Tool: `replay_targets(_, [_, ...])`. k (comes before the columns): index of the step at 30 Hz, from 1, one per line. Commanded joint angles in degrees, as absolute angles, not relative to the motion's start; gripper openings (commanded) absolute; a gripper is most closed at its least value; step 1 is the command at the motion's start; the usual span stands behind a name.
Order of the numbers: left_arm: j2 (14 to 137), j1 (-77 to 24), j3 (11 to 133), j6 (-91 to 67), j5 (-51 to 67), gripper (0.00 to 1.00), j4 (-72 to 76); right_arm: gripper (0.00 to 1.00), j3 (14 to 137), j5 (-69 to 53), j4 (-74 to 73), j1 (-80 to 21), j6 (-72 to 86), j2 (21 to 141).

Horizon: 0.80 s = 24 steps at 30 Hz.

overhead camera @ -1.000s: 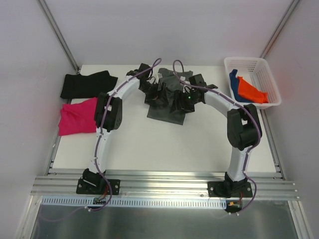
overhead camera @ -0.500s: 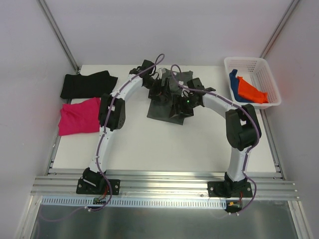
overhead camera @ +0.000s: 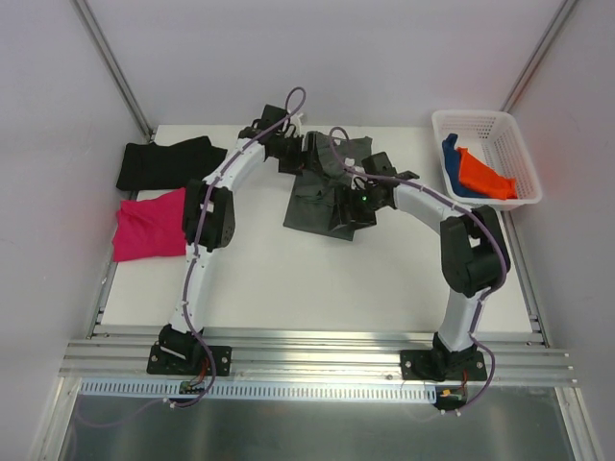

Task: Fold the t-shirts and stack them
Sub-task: Fold the folded rectangular tshirt in 1/3 of the way

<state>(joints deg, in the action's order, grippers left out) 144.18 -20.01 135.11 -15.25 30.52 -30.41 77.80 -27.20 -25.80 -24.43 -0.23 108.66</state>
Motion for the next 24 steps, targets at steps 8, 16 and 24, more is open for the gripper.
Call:
replay_targets(8, [132.5, -19.9, 116.7, -18.2, 37.8, 0.85, -31.6, 0.76, 86.7, -21.3, -30.1, -22.7, -8.3, 98.1])
replay_targets(16, [130.7, -21.5, 115.4, -18.3, 36.7, 0.85, -31.9, 0.76, 82.6, -22.7, -28.0, -19.9, -6.6, 94.8])
replay_targets(24, [121.0, -20.6, 105.9, -17.2, 34.5, 0.86, -34.5, 0.76, 79.4, -25.6, -25.6, -20.7, -3.6, 94.7])
